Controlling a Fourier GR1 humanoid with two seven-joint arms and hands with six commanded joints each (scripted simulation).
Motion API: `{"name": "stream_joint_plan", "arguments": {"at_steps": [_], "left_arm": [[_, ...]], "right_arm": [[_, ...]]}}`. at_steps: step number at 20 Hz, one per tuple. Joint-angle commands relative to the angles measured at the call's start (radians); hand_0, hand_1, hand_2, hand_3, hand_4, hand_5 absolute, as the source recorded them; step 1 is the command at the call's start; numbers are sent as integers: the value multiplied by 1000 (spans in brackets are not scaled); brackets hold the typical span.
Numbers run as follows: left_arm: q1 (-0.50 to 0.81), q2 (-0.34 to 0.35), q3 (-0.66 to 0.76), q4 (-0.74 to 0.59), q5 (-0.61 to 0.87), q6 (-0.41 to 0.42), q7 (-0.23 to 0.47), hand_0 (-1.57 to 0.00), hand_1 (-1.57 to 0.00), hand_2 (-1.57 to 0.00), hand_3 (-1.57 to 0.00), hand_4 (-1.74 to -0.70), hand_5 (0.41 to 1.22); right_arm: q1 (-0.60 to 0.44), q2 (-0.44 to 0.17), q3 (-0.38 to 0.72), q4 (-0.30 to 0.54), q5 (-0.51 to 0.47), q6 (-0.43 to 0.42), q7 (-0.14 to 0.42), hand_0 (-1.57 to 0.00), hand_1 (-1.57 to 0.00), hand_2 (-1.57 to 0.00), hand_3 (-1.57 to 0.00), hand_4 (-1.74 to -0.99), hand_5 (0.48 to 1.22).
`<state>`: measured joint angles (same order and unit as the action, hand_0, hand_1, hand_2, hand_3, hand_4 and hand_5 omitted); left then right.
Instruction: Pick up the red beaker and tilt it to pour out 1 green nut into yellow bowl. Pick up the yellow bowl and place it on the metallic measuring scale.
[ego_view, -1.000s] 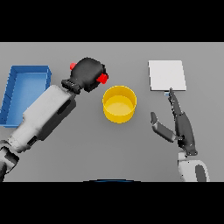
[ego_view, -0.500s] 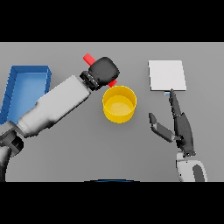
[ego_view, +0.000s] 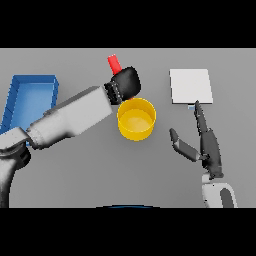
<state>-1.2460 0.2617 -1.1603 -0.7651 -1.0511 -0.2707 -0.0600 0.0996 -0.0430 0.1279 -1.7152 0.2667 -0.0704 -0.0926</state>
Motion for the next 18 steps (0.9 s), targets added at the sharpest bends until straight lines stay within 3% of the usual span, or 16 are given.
{"name": "stream_joint_plan", "arguments": {"at_steps": [1, 13, 18], "left_arm": [[-17, -10, -28, 14, -24, 6, 3, -1571, -1571, -1571, -1571, -1735, 1221], [-146, -56, -229, 57, -99, 5, -28, -1571, -1571, -1571, -1571, -1720, 1221], [-292, -10, -237, 115, -86, 41, -76, -1571, -1571, -1571, -1571, -1722, 1221]], "right_arm": [[4, -4, -4, -3, -7, 5, -4, 1, 1, 1, 1, -1167, 626], [8, 2, 1, -4, 9, -8, -11, 1, 1, 1, 1, -1154, 635], [10, -1, -2, 2, -16, 11, -38, 1, 1, 1, 1, -1150, 649]]}}
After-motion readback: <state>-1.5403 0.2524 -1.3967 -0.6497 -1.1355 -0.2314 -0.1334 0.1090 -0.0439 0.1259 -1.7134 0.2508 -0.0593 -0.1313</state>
